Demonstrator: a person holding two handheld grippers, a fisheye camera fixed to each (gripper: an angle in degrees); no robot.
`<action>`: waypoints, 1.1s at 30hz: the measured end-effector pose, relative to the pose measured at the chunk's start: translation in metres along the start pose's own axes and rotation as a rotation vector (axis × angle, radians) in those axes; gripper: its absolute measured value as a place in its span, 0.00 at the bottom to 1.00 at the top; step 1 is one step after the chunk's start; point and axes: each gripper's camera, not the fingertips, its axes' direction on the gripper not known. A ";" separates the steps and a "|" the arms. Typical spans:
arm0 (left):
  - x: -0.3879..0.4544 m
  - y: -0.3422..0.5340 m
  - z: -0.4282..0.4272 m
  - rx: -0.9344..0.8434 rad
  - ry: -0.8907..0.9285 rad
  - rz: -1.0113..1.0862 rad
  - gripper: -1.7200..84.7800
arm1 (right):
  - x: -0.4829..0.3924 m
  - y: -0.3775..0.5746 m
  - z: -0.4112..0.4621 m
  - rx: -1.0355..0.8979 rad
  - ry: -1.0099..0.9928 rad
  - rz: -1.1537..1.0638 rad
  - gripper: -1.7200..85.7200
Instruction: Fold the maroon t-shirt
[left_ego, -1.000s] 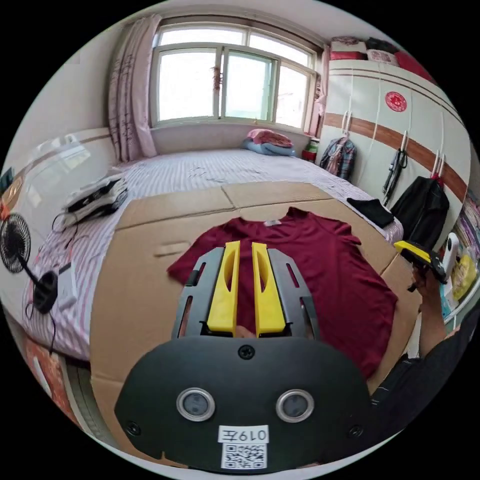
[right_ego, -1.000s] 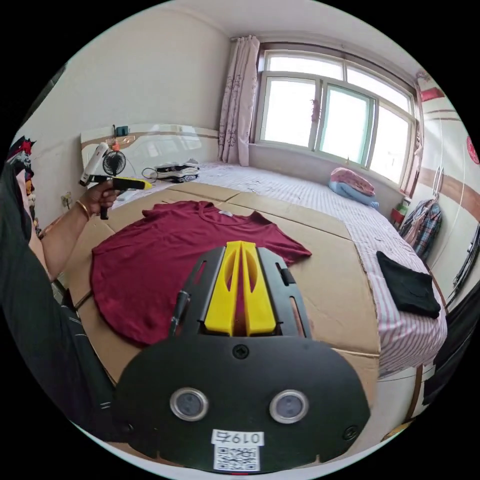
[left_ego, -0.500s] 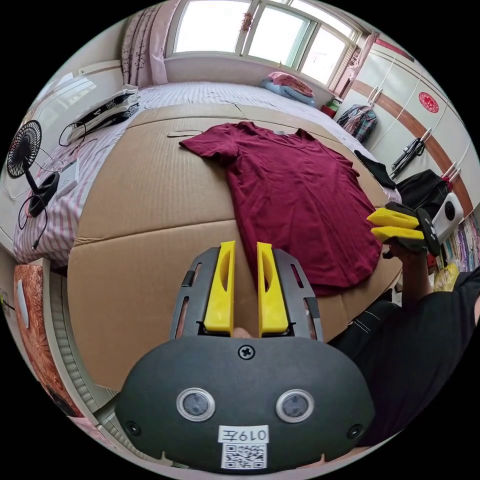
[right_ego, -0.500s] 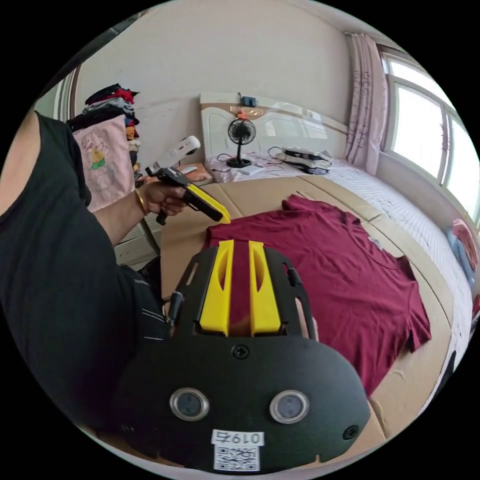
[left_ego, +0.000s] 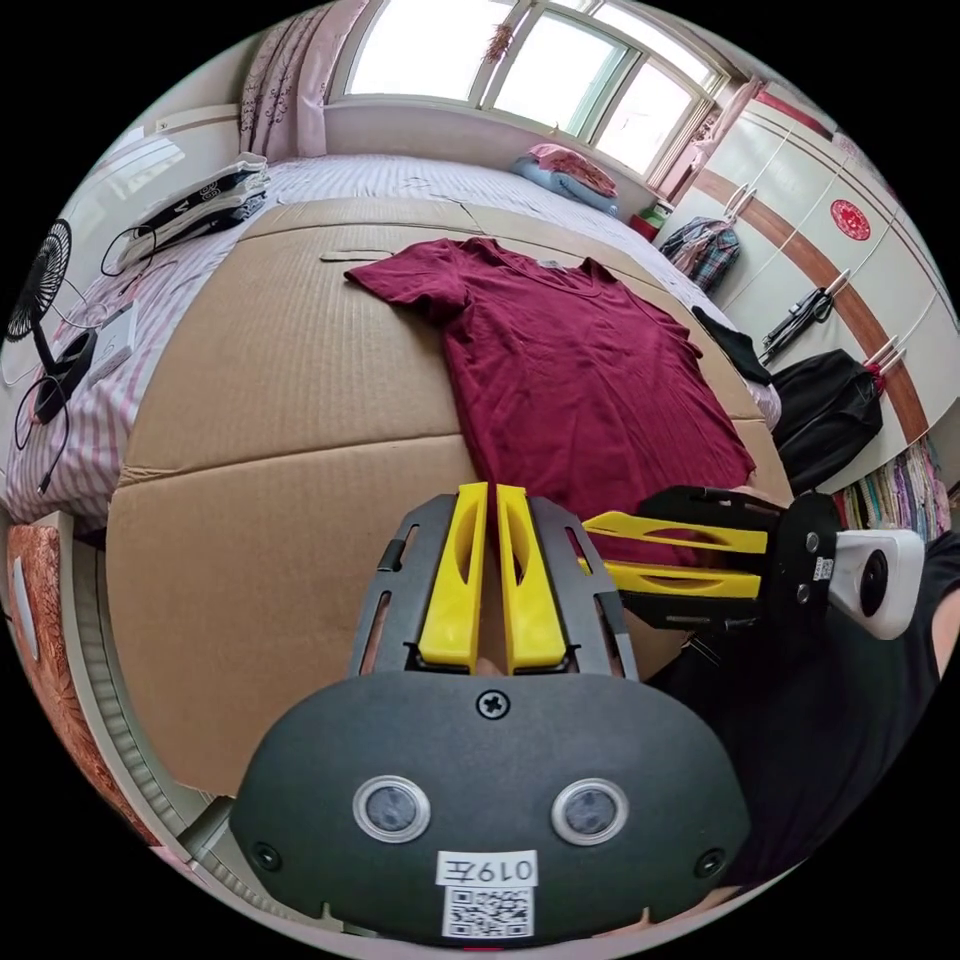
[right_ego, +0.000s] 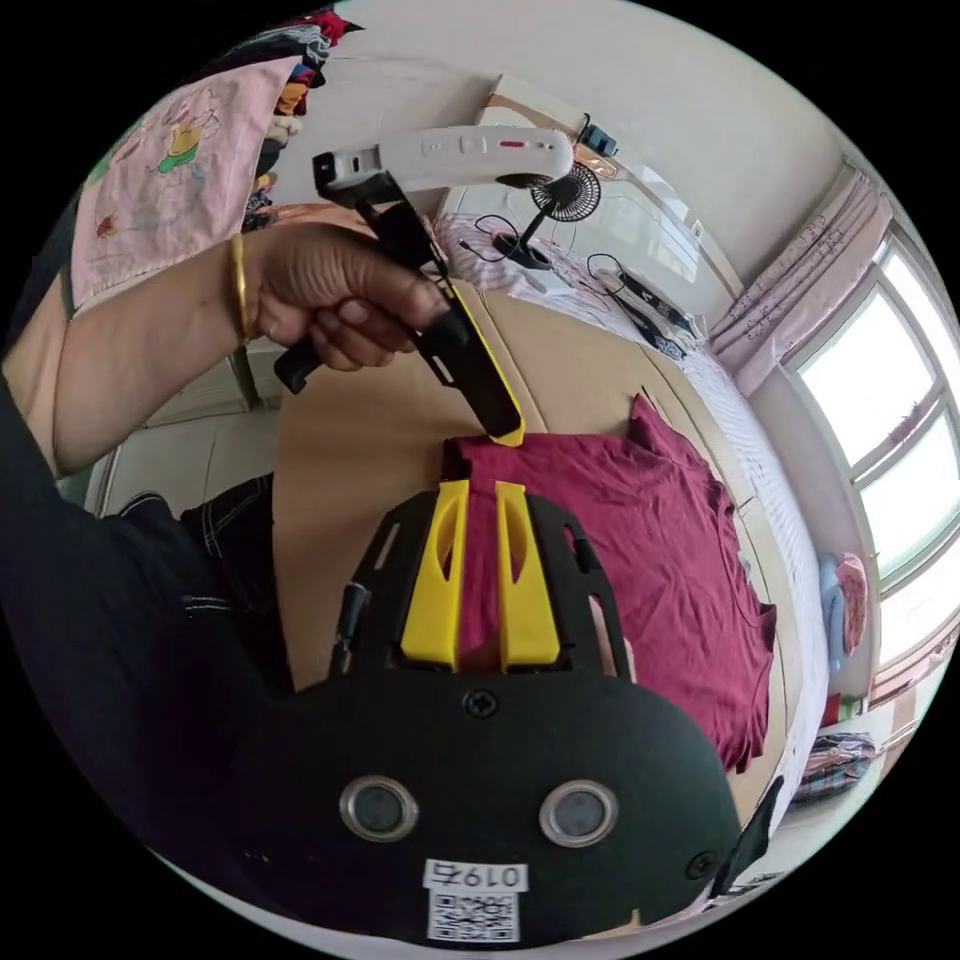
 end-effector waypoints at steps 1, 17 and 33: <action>0.001 0.000 0.002 0.000 0.001 0.001 0.04 | -0.009 0.001 0.008 -0.002 0.015 -0.026 0.05; 0.017 0.021 0.039 0.007 0.061 -0.017 0.04 | -0.083 0.001 0.080 -0.036 0.078 -0.067 0.02; -0.010 0.015 0.010 0.129 0.048 -0.108 0.04 | -0.104 0.003 0.090 0.058 -0.072 -0.058 0.11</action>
